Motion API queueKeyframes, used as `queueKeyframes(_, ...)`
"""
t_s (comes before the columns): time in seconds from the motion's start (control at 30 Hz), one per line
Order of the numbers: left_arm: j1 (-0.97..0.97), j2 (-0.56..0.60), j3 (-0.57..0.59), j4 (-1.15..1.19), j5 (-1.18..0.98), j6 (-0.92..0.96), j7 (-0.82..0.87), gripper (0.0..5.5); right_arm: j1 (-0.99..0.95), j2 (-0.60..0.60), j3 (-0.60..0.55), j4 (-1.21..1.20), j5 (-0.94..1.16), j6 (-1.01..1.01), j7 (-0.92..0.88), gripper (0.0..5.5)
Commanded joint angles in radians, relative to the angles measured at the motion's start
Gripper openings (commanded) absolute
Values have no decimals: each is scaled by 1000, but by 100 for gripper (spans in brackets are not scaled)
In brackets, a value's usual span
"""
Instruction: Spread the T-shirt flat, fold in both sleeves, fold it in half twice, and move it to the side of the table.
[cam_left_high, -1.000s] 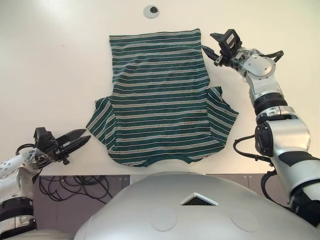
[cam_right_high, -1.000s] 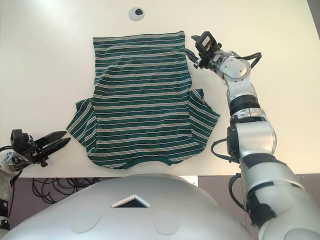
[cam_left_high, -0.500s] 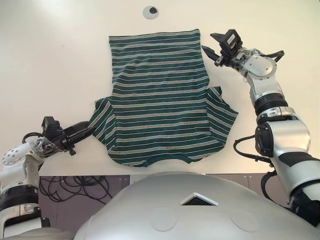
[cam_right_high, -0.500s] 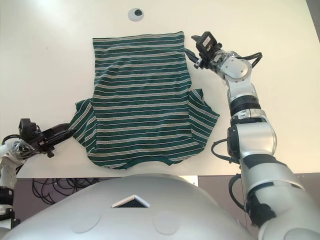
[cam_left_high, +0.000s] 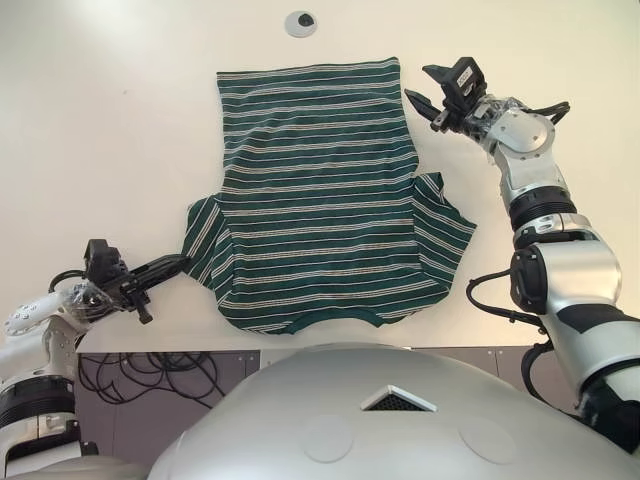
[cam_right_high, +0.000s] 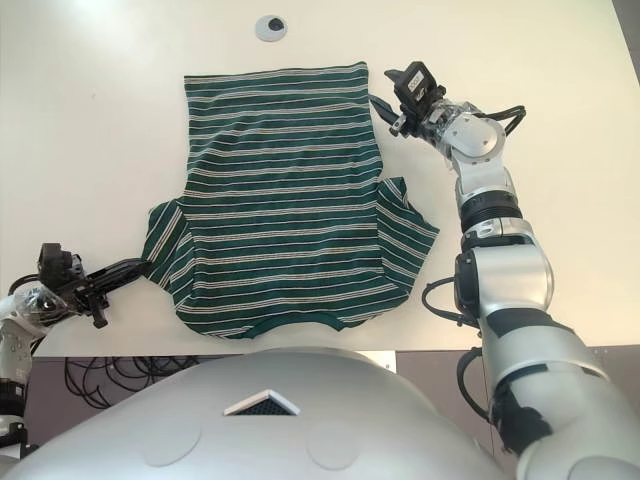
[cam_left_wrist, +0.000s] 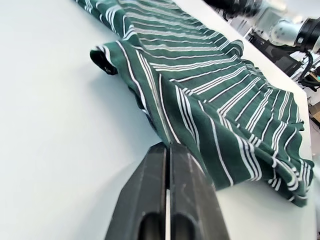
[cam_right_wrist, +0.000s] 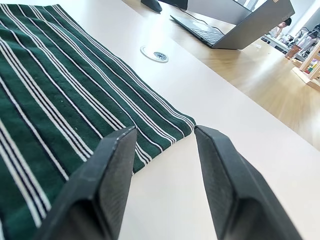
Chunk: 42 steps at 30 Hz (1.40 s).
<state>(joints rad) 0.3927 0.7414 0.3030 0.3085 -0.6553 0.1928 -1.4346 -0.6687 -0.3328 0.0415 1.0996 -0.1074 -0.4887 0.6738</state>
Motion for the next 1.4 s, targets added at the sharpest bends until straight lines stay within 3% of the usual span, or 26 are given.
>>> queueKeyframes(0.03, -4, 24, 41, -105, -68, 82, -35, 2, 2, -23, -4, -9, 13, 12, 11, 213)
queueKeyframes(0.43, -120, -41, -16, -280, -118, 222, 32, 2, 26, -32, -6, -22, 29, 12, 23, 213)
queueKeyframes(0.9, -237, -154, -211, -189, 60, 87, 75, 2, 69, -58, -27, -56, 64, 25, 46, 213)
queueKeyframes(1.1, -284, -221, -232, -140, 81, 42, 118, 92, 111, -83, -60, -122, 107, 38, 78, 213)
queueKeyframes(1.2, -292, -282, -250, -196, 83, 47, 191, 132, 142, -100, -77, -172, 135, 54, 103, 213)
queueKeyframes(1.4, -247, -299, -308, -298, 94, 72, 231, 210, 252, -154, -128, -362, 236, 162, 171, 213)
